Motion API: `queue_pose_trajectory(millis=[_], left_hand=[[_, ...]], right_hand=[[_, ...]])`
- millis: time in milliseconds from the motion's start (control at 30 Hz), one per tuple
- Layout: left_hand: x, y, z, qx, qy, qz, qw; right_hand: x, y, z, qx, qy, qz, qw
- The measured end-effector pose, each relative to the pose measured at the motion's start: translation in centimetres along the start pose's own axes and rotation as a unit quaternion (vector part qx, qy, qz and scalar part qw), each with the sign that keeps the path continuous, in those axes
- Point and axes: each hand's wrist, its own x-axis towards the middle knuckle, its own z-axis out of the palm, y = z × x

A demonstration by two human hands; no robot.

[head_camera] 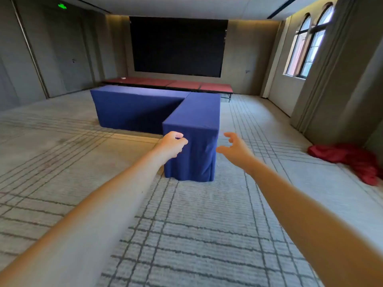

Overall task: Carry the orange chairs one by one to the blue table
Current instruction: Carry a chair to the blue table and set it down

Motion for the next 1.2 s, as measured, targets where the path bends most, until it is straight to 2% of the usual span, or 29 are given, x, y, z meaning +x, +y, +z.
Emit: queue_pose_trajectory(millis=[267, 500, 767, 1000, 1200], left_hand=[[-0.9, -0.9, 6.4, 0.011, -0.138, 0.02, 0.99], [-2.6, -0.6, 13.5, 0.022, -0.253, 0.055, 0.966], [-10.4, 1.3, 21.4, 0.05, -0.414, 0.113, 0.902], [-17.8, 2.4, 28.9, 0.062, -0.508, 0.134, 0.849], [-25.5, 4.3, 37.3, 0.075, -0.566, 0.136, 0.809]], right_hand=[[-7.4, 4.6, -2.7, -0.023, 0.087, 0.11, 0.99], [-15.8, 7.7, -4.7, -0.012, 0.203, 0.218, 0.955], [-28.2, 9.2, -7.0, -0.036, 0.334, 0.324, 0.884], [-37.3, 10.7, -9.7, -0.026, 0.389, 0.372, 0.842], [-45.4, 14.4, -15.0, -0.023, 0.42, 0.408, 0.81]])
